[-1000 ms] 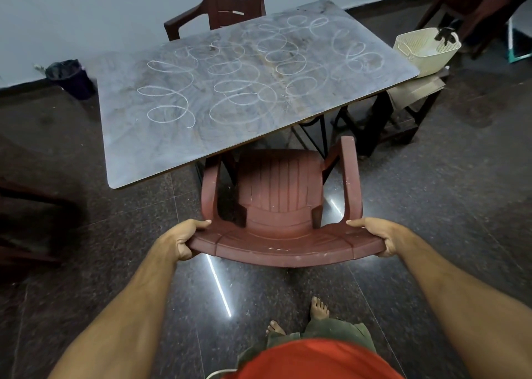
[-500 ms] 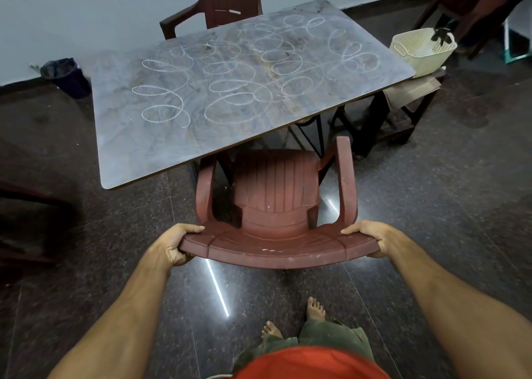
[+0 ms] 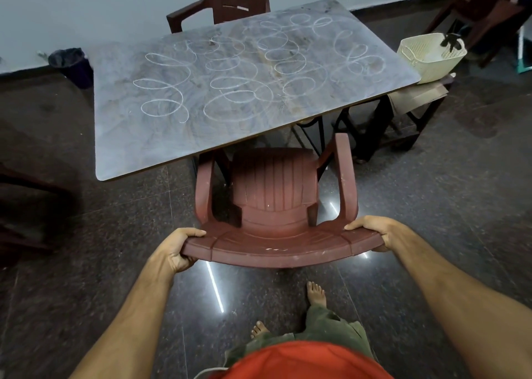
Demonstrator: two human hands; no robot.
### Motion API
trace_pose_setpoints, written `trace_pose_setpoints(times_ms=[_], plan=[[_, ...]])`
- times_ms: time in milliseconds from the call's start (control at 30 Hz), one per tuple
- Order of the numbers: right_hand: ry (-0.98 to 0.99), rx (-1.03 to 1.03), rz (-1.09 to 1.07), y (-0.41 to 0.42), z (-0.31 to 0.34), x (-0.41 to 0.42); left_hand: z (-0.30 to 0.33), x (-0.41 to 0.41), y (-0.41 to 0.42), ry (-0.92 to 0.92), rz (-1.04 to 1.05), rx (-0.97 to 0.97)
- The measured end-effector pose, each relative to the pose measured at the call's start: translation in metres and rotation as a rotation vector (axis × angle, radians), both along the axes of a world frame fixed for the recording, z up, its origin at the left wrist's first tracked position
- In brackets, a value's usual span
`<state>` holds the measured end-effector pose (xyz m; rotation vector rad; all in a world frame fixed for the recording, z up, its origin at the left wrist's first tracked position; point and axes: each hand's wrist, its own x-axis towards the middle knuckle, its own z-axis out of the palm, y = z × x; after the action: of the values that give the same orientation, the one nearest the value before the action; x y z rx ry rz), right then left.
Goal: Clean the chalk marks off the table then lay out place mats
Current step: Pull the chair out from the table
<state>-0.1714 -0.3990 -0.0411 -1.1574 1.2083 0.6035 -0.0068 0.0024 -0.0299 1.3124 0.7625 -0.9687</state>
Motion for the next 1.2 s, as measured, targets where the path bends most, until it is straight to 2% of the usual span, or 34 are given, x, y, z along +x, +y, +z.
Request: trace_pose_setpoints(times_ms=[333, 667, 1200], plan=[[-0.022, -0.022, 0.155, -0.064, 0.004, 0.050, -0.004, -0.024, -0.042, 0.003, 0.192, 0.006], [-0.001, -0.050, 0.309, -0.136, 0.004, 0.087, 0.003, -0.036, -0.107, -0.008, 0.292, -0.017], [0.020, -0.034, 0.324, -0.189, -0.009, 0.094, 0.001, -0.042, -0.154, -0.008, 0.332, -0.054]])
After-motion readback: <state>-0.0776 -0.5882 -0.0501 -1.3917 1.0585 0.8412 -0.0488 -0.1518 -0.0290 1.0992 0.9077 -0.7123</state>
